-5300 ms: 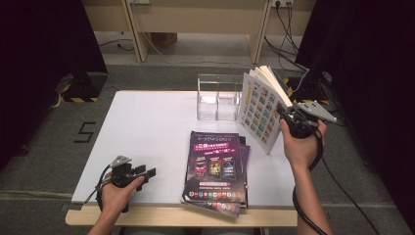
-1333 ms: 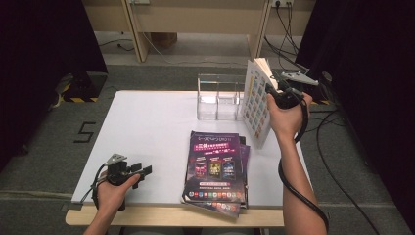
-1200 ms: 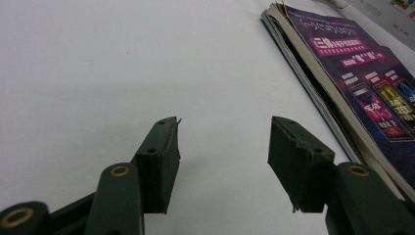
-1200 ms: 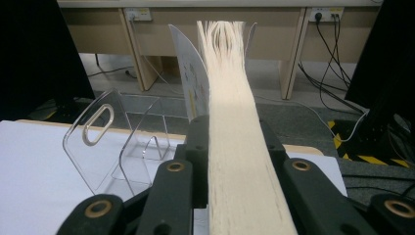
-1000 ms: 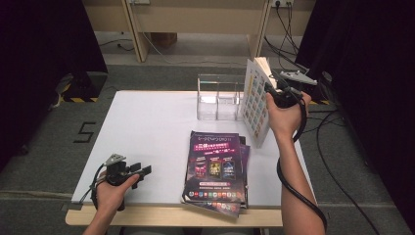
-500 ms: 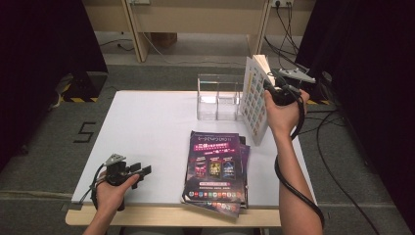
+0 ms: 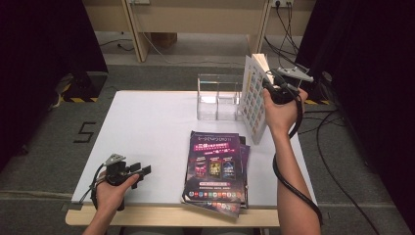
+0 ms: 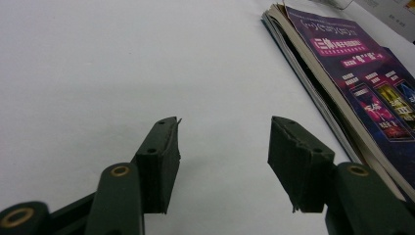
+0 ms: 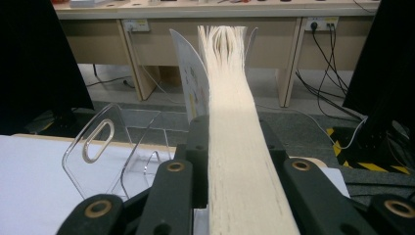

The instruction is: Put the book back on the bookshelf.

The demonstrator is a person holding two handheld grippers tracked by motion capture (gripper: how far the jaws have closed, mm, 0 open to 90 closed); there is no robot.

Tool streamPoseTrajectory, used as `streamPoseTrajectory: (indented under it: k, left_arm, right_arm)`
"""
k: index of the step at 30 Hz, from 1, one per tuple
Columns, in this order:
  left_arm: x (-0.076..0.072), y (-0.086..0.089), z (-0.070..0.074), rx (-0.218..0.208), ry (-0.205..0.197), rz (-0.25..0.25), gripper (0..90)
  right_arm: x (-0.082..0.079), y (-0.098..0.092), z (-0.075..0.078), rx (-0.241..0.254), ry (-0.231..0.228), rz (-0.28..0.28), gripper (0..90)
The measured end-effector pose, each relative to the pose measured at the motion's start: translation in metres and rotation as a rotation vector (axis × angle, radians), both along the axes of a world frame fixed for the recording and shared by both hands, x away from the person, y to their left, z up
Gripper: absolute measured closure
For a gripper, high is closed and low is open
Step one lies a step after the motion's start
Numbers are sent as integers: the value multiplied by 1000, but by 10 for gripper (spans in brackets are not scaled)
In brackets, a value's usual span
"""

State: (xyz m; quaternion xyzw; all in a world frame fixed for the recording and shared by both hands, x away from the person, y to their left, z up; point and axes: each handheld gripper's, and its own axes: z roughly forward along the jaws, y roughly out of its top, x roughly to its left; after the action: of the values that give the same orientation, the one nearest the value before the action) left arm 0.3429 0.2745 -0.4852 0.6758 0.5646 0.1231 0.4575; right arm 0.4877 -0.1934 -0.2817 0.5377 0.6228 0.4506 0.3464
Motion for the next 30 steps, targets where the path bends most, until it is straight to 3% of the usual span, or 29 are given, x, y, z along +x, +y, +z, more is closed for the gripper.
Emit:
streamPoseTrajectory:
  k: [30]
  left_arm:
    - [0,2,1,3,-1,2,448]
  right_arm:
    - [13,5,1,0,-12,-14,743]
